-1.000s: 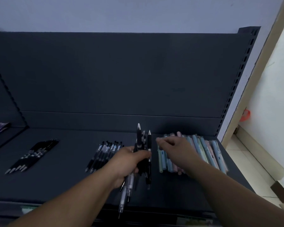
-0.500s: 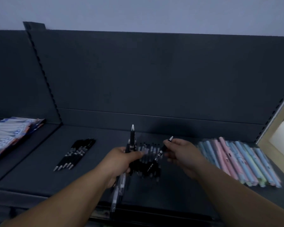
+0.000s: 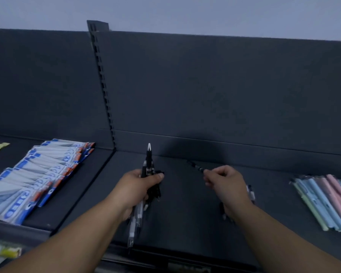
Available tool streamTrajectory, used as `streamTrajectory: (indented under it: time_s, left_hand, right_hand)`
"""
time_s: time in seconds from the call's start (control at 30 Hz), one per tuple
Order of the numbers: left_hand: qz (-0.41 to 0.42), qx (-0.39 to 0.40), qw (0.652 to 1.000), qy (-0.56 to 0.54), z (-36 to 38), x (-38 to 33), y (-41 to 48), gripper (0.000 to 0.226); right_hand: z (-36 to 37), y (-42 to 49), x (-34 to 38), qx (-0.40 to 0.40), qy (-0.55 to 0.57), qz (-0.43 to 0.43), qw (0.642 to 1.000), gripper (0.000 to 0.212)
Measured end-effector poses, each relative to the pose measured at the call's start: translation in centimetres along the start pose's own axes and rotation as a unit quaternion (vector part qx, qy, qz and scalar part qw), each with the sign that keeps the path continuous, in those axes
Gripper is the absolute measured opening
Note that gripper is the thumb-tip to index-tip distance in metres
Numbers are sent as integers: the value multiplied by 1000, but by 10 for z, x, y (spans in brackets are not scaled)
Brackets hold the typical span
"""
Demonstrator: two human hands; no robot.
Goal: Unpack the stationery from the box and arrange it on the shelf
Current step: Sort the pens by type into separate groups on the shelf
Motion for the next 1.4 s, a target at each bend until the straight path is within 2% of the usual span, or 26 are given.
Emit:
streamTrajectory:
  time_s: [0.07,0.23,0.37,0.5,0.6,0.67,0.77,0.97,1.1,1.23,1.3,1.4]
  left_hand:
    - [-4,-2,1000,0,-20,5,3,21]
    - [-47,37,997,-42,-48,21,2,38]
    - [-61,82,994,-38,-51,23,-1,27]
    - [-31,127,991,-26,-45,16,-2,12]
    - [-10,152,988,-10,-39,12,-2,11]
    - [-7,173,985,-10,-33,11,-3,10]
    - [-1,215,977,1,-21,8,-5,16]
    - [-25,222,975,17,-16,4,-6,23]
    - [-53,233,969,56,-10,5,-7,22]
    - [-91,247,962,71,-3,3,-9,20]
    - [-96,250,958,107,0,5,-7,22]
    - [-82,240,956,150,7,9,-4,23]
  right_hand:
    - [21,-8,-7,-4,-64,-5,998,15]
    - [69,-25,-25,24,-202,-7,979,12]
    - [96,-34,-31,79,-288,-22,954,12]
    - [103,-34,-24,94,-352,-47,930,11]
    - [105,-36,-2,80,-301,-72,948,18]
    - [113,-38,6,139,-170,-2,976,23]
    - [132,-49,7,271,-25,110,956,23]
    - [133,-45,11,319,121,145,929,18]
    - [131,-40,22,352,97,98,926,21]
    - [127,-39,34,365,27,57,929,48]
    - [126,-40,38,370,-4,43,928,41]
    - [127,-44,48,362,-56,-1,930,11]
Point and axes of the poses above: each hand's wrist, its own y-axis towards the middle knuckle, its own z-axis out of the palm, x = y × z, the point moved 7 cm from there along y, towards the middle knuckle, and after that the axes turned 8 degrees about z, right-handed, at the moved point
